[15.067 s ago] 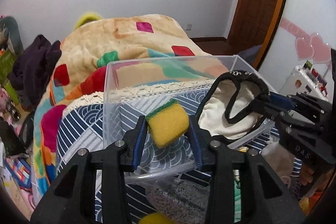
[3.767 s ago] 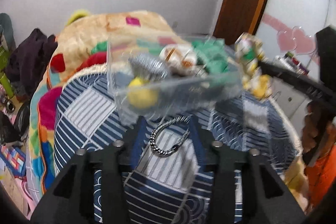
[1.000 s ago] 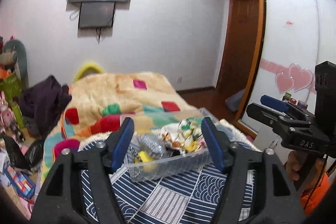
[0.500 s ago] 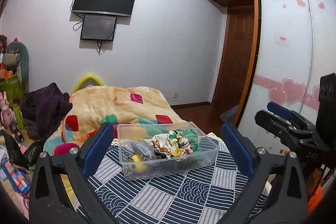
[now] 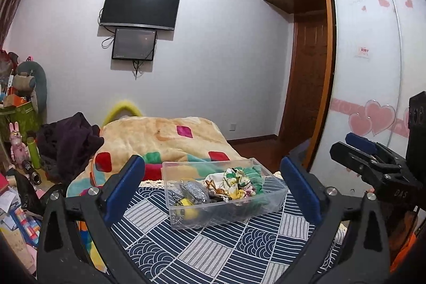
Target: Organize soft objects
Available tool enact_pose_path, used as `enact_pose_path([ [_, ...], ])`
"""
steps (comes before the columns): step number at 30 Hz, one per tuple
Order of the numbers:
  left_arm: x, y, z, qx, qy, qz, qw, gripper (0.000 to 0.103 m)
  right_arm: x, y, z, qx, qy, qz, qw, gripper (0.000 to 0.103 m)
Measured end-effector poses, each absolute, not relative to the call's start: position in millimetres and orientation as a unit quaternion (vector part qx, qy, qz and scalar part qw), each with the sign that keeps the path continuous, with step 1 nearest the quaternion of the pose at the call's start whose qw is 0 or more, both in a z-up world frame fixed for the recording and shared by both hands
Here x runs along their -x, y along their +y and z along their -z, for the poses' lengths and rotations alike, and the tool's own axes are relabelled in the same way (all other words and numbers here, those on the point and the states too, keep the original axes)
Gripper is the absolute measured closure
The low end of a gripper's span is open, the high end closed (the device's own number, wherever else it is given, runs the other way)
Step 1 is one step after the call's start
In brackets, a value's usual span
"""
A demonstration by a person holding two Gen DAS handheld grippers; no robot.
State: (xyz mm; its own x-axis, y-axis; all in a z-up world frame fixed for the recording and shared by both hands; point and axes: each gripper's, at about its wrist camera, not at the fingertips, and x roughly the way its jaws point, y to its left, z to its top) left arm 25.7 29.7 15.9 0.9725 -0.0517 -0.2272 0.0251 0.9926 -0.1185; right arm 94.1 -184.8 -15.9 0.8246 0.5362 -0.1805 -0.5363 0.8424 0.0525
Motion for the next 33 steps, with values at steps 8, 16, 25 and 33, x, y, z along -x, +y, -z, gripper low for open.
enact_pose_path([
  [8, -25.1, 29.3, -13.8, 0.057, 0.117, 0.02, 0.991, 0.0, -93.9, -183.1, 18.4, 0.009, 0.098, -0.286, 0.953, 0.0],
  [16, -23.0, 27.3, -11.2, 0.054, 0.118, 0.02, 0.991, 0.0, -92.3, -185.0, 17.0, 0.003, 0.098, -0.288, 0.953, 0.0],
  [25, -22.5, 24.5, -11.3, 0.054, 0.116, 0.021, 0.992, 0.0, -90.0, -185.4, 16.2, 0.0, 0.09, -0.283, 0.955, 0.0],
  [33, -20.9, 24.3, -11.3, 0.053, 0.114, 0.02, 0.992, 0.0, -90.3, -185.9, 15.6, -0.001, 0.091, -0.283, 0.955, 0.0],
])
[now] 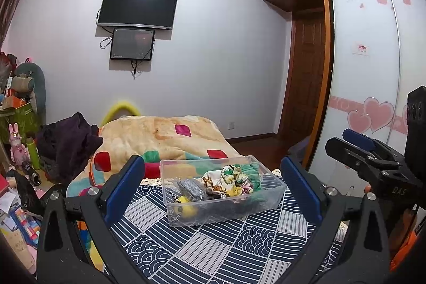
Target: Organize soft objects
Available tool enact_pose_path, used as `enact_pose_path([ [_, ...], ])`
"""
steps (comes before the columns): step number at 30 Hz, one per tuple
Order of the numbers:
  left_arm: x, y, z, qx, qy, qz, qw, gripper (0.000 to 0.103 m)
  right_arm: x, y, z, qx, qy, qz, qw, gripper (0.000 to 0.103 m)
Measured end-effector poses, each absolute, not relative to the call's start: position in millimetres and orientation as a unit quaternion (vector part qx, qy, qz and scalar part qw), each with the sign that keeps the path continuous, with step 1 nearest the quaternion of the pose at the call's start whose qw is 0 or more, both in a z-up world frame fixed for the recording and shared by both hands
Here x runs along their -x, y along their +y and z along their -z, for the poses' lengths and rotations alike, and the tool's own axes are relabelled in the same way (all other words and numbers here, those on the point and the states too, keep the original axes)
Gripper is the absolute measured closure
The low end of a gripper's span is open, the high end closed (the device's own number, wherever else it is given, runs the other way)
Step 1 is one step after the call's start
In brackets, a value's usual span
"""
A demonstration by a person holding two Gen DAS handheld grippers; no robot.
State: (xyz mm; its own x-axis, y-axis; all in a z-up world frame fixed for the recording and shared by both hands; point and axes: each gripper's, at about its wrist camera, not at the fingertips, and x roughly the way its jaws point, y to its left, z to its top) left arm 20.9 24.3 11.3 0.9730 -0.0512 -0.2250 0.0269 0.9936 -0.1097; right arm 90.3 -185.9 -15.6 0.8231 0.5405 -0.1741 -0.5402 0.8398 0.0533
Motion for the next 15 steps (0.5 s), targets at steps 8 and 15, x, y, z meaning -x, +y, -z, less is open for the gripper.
enact_pose_path([
  [8, -20.0, 25.0, -12.6, 0.052, 0.112, 0.016, 0.992, 0.0, -92.8, -185.6, 16.4, 0.0, 0.094, -0.286, 0.954, 0.0],
  [15, -19.0, 25.5, -13.6, 0.055, 0.112, 0.017, 0.992, 0.0, -92.6, -185.0, 15.4, 0.001, 0.093, -0.288, 0.953, 0.0],
])
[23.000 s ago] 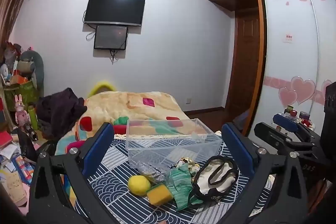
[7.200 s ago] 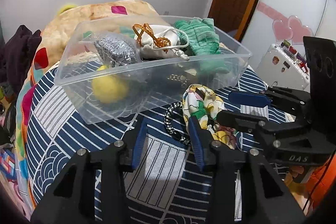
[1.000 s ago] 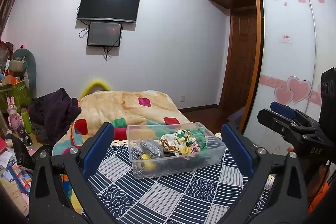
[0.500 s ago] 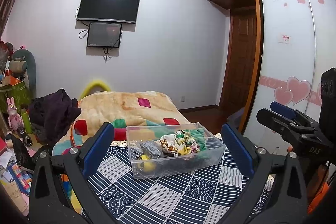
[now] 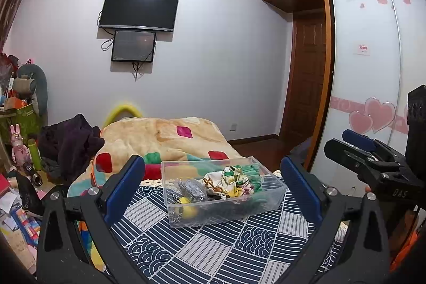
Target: Organize soft objects
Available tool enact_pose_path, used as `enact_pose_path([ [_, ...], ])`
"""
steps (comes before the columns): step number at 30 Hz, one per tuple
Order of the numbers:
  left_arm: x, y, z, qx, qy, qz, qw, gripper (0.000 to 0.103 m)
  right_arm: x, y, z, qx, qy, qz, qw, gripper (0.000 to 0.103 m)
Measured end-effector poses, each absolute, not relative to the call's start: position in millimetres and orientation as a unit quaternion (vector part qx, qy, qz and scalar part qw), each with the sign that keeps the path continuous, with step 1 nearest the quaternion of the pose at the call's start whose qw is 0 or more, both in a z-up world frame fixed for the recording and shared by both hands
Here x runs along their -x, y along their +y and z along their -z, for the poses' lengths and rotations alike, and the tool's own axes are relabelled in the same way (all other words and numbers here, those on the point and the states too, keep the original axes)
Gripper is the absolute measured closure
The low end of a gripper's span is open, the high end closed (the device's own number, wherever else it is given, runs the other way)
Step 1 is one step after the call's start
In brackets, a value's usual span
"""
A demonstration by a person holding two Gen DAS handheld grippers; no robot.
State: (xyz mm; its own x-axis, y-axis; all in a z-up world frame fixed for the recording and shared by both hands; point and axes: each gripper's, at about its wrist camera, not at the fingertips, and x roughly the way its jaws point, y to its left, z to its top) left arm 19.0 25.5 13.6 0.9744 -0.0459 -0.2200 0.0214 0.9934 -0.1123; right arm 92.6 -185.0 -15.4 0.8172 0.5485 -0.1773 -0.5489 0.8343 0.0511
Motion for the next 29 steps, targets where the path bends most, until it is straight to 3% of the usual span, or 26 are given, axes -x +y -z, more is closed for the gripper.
enact_pose_path([
  [29, -24.0, 31.0, -11.8, 0.08, 0.125, 0.048, 0.988, 0.0, -93.8, -186.9, 15.7, -0.002, 0.096, -0.288, 0.953, 0.0],
])
